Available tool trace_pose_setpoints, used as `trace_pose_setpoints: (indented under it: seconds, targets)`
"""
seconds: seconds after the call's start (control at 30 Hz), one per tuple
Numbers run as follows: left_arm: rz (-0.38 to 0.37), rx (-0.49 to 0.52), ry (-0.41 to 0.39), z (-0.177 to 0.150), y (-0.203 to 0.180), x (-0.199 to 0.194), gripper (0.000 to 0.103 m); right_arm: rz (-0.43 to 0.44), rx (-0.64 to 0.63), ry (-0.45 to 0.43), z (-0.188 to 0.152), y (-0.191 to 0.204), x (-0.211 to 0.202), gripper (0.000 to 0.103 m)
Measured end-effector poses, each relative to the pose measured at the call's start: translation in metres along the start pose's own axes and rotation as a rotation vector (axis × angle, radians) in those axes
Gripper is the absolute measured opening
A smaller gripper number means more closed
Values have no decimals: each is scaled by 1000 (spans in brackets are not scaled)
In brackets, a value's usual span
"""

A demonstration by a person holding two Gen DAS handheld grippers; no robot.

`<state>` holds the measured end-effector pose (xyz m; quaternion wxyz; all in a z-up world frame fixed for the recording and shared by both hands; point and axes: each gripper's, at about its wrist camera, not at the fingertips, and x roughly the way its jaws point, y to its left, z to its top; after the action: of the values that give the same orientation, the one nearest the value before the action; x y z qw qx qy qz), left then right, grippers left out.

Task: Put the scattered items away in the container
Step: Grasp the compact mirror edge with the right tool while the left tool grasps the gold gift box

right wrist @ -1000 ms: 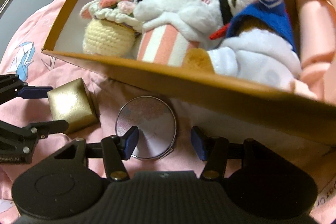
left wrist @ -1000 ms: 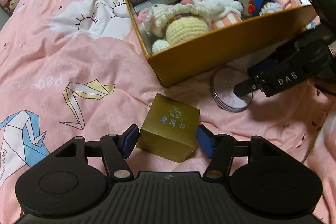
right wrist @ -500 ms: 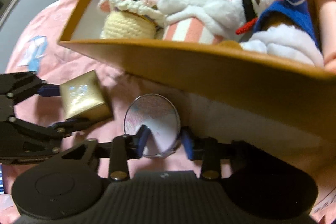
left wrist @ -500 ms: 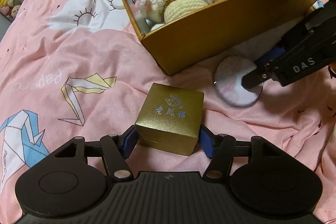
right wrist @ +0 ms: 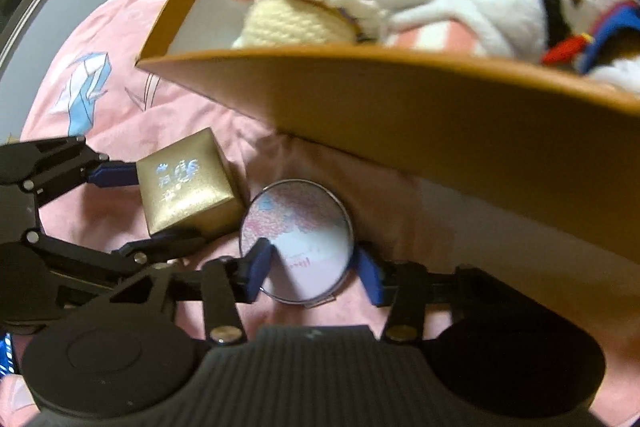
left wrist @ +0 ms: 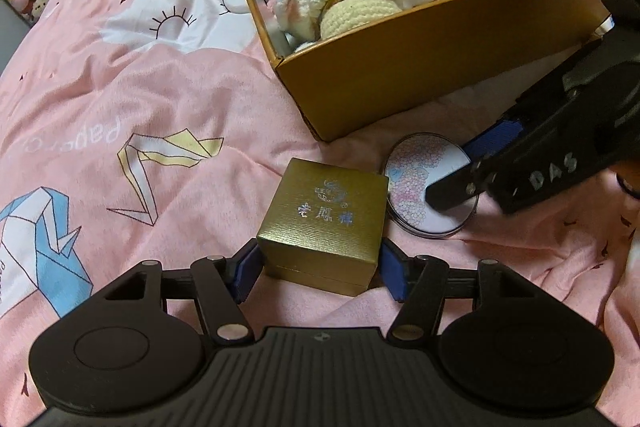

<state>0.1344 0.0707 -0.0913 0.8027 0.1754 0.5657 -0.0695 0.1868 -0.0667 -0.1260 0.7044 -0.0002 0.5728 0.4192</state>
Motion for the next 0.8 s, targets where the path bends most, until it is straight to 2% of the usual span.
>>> trace_pose_setpoints:
  seconds: [0.13,0.33,0.47,0.67,0.8]
  targets:
    - [5,-11,-6,-1,-1,0,72,-3,-15,4,-1,4,4,58]
    - [12,-34,-9,-4,-1,-1,72,25,52,0,-5,-4,-6,37]
    - [18,-50,-9,-4,-1,-2,72,33,41,-25,-9,-1,-22,25]
    - [24,-54,-11,-4,-1,-2,72,75,-10,-64,-9,14,-39,17]
    - [26,-53,-13,-5,0,-1,72,72,-10,-63,-7,15,-34,17]
